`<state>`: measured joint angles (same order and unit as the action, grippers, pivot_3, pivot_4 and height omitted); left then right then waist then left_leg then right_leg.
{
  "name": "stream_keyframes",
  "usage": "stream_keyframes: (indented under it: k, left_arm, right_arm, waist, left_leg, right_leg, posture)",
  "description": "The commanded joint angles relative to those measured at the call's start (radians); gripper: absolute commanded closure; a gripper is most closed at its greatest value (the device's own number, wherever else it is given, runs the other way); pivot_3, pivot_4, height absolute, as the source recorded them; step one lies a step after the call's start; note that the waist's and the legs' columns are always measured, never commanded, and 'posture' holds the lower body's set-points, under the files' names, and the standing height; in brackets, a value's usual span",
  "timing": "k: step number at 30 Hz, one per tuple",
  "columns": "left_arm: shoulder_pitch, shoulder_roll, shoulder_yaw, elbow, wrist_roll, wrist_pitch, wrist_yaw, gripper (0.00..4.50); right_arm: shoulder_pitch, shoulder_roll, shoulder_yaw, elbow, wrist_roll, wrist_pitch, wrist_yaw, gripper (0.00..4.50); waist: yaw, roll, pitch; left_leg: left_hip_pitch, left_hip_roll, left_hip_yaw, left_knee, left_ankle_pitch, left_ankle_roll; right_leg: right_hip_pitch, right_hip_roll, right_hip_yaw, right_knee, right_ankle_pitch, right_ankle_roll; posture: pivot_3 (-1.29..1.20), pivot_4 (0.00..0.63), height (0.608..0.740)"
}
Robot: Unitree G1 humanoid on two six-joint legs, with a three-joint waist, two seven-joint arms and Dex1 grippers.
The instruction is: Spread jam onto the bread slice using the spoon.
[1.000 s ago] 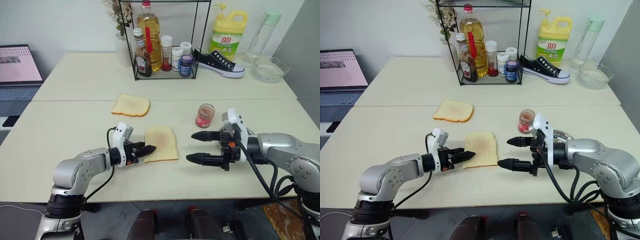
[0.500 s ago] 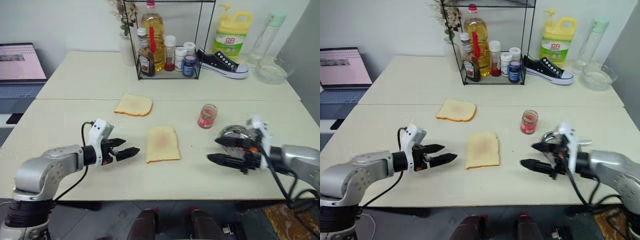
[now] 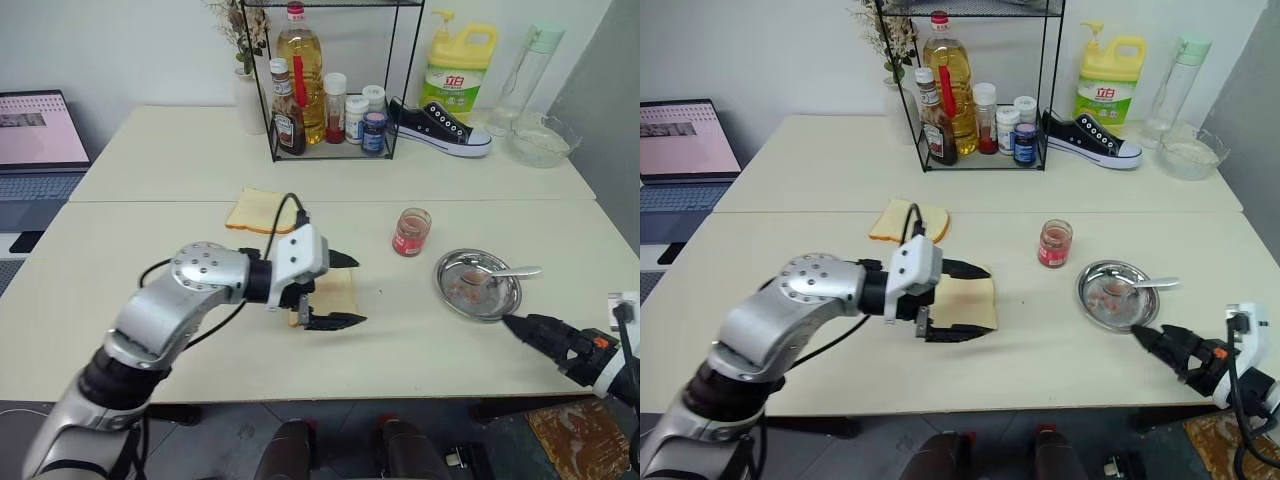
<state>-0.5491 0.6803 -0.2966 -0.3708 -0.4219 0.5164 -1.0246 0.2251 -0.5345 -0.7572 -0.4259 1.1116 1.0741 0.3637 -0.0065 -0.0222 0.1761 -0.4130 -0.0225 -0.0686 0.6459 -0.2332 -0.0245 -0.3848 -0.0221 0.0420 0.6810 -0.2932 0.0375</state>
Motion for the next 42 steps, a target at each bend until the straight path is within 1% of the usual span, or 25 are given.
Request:
stream_keyframes:
  k: [1, 5, 7, 9, 20, 26, 34, 36, 38, 39, 40, 42]
  left_arm:
    - [-0.049, -0.052, -0.031, 0.058, 0.076, -0.122, -0.016, 0.04]
    - [-0.066, -0.099, -0.035, 0.099, 0.108, -0.159, -0.018, 0.04]
    - [-0.063, -0.106, -0.029, 0.103, 0.115, -0.164, -0.021, 0.04]
    - [-0.051, -0.105, -0.017, 0.099, 0.120, -0.161, -0.014, 0.04]
    - [-0.021, -0.087, 0.024, 0.065, 0.130, -0.129, 0.019, 0.04]
    - [-0.009, -0.086, 0.027, 0.020, 0.126, -0.094, 0.035, 0.04]
    - [-0.011, -0.079, 0.032, 0.000, 0.124, -0.070, 0.039, 0.04]
    - [-0.013, -0.074, 0.040, -0.002, 0.121, -0.063, 0.037, 0.00]
    - [-0.014, -0.070, 0.046, 0.001, 0.120, -0.060, 0.036, 0.00]
    - [-0.014, -0.068, 0.048, 0.002, 0.120, -0.059, 0.035, 0.00]
    - [-0.015, -0.065, 0.049, 0.005, 0.123, -0.062, 0.033, 0.00]
    - [-0.018, -0.064, 0.051, 0.013, 0.124, -0.066, 0.032, 0.00]
  right_arm:
    - [-0.100, 0.108, -0.045, 0.086, 0.073, -0.076, -0.182, 0.00]
    - [-0.211, 0.176, -0.047, 0.207, 0.103, -0.130, -0.290, 0.00]
    - [-0.246, 0.184, -0.045, 0.260, 0.102, -0.151, -0.322, 0.00]
    - [-0.277, 0.179, -0.038, 0.326, 0.093, -0.174, -0.324, 0.00]
    - [-0.395, 0.141, 0.036, 0.530, 0.033, -0.233, -0.274, 0.00]
    - [-0.498, 0.128, 0.102, 0.663, -0.051, -0.270, -0.211, 0.00]
    - [-0.589, 0.122, 0.115, 0.774, -0.108, -0.293, -0.169, 0.00]
    - [-0.592, 0.125, 0.105, 0.788, -0.104, -0.289, -0.159, 0.38]
    - [-0.589, 0.129, 0.099, 0.784, -0.098, -0.279, -0.150, 0.93]
    - [-0.587, 0.131, 0.097, 0.780, -0.097, -0.276, -0.149, 1.40]
    - [-0.587, 0.133, 0.096, 0.779, -0.097, -0.274, -0.150, 1.72]
    - [-0.583, 0.140, 0.096, 0.769, -0.095, -0.270, -0.149, 2.57]
  waist:
    - [-0.001, 0.000, 0.000]
    - [-0.003, 0.003, 0.000]
    - [-0.006, 0.003, 0.000]
    - [-0.008, 0.003, -0.001]
    - [-0.023, 0.004, -0.001]
    - [-0.027, 0.003, -0.002]
    - [-0.027, 0.003, -0.002]
    - [-0.027, 0.003, -0.002]
    - [-0.027, 0.003, -0.002]
    - [-0.027, 0.003, -0.002]
    - [-0.027, 0.003, -0.002]
    - [-0.027, 0.003, -0.002]
  left_leg:
    - [0.000, 0.000, 0.000, 0.000, 0.000, 0.000]
    - [0.000, 0.000, 0.002, 0.000, 0.000, 0.000]
    - [0.000, 0.000, 0.002, 0.000, 0.000, 0.000]
    - [0.000, 0.000, 0.002, 0.000, 0.000, 0.000]
    - [0.000, 0.000, 0.002, 0.000, 0.000, 0.000]
    - [0.002, 0.000, 0.003, 0.000, 0.000, 0.000]
    - [0.005, 0.001, 0.004, -0.001, 0.000, 0.000]
    - [0.005, 0.001, 0.004, -0.001, 0.000, 0.000]
    - [0.006, 0.001, 0.003, -0.001, 0.000, 0.001]
    - [0.006, 0.001, 0.004, -0.001, 0.000, 0.001]
    - [0.006, 0.001, 0.004, -0.001, 0.000, 0.001]
    - [0.006, 0.001, 0.004, -0.001, 0.000, 0.001]
  right_leg:
    - [0.000, 0.000, 0.000, 0.000, 0.000, 0.000]
    - [-0.001, 0.000, 0.000, 0.000, 0.000, 0.000]
    - [-0.001, 0.000, 0.000, 0.000, 0.000, 0.000]
    - [-0.001, 0.000, 0.000, 0.000, 0.000, 0.000]
    - [0.000, 0.000, 0.000, 0.000, 0.000, 0.000]
    - [0.001, 0.000, 0.001, 0.001, 0.000, 0.000]
    - [0.003, 0.001, 0.001, 0.000, 0.000, 0.000]
    - [0.004, 0.001, 0.001, 0.000, 0.000, 0.000]
    - [0.004, 0.001, 0.001, 0.000, 0.000, 0.000]
    - [0.004, 0.001, 0.001, 0.000, 0.000, 0.000]
    - [0.004, 0.001, 0.002, 0.000, 0.000, 0.000]
    - [0.004, 0.001, 0.002, 0.000, 0.000, 0.000]
  posture:
    - [0.00, 0.150, 0.740]
    - [0.00, 0.150, 0.740]
    - [0.00, 0.150, 0.740]
    - [0.00, 0.150, 0.740]
    - [0.00, 0.150, 0.740]
    - [0.00, 0.150, 0.740]
    - [0.00, 0.150, 0.740]
    - [0.00, 0.150, 0.740]
    - [0.00, 0.150, 0.740]
    - [0.00, 0.150, 0.740]
    - [0.00, 0.150, 0.740]
    - [0.00, 0.150, 0.740]
